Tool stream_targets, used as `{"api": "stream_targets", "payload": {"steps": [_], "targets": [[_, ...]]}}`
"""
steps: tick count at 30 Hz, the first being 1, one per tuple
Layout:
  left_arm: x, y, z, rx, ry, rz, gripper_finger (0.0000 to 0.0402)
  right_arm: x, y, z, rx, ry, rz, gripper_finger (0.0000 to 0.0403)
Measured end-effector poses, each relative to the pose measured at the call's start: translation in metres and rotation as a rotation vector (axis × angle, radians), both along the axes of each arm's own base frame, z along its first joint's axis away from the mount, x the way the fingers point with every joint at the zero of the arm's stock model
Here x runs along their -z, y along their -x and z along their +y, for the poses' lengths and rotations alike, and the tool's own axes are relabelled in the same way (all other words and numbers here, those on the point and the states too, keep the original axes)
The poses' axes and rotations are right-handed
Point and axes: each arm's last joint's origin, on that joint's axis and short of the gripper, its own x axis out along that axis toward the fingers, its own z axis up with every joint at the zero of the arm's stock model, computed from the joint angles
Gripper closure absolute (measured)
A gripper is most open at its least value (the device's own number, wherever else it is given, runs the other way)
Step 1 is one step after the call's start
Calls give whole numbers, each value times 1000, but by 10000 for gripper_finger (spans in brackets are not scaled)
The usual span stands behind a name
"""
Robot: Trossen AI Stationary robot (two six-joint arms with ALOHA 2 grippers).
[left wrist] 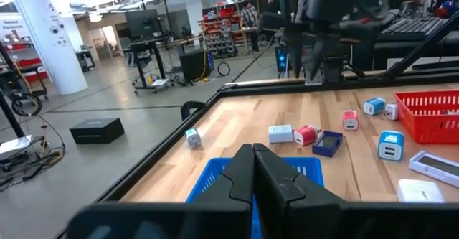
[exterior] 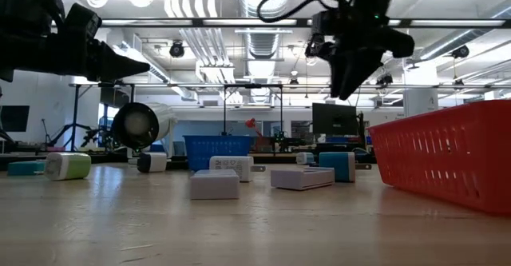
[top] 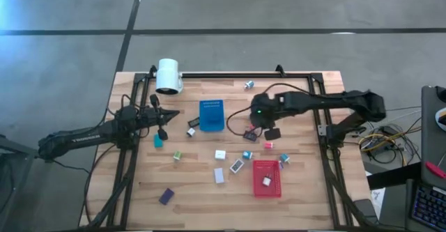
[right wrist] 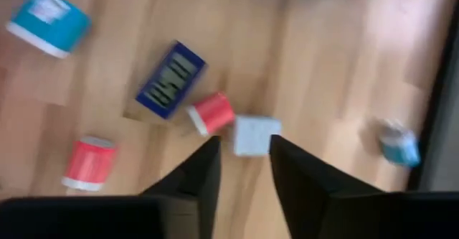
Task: Pick & Place Office items
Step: Put the left pink charger adapter into the red bin
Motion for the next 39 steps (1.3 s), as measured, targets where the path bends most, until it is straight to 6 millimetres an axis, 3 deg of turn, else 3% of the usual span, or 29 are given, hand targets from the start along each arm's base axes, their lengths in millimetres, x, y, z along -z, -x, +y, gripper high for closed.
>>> {"api": "stream_targets", "payload": {"steps": [7, 12, 18, 39], "targets": [[1, 0, 0, 0, 2, 5, 391, 16, -37, -3, -102, -33, 136, 189], [1, 0, 0, 0, -2, 7, 392, 34, -50, -5, -160, -33, 234, 160], [1, 0, 0, 0, -3, 10, 393, 52, -52, -9, -211, -29, 305, 158], [1, 0, 0, 0, 2, 15, 392, 67, -49, -24, -225, -77, 278, 165]]}}
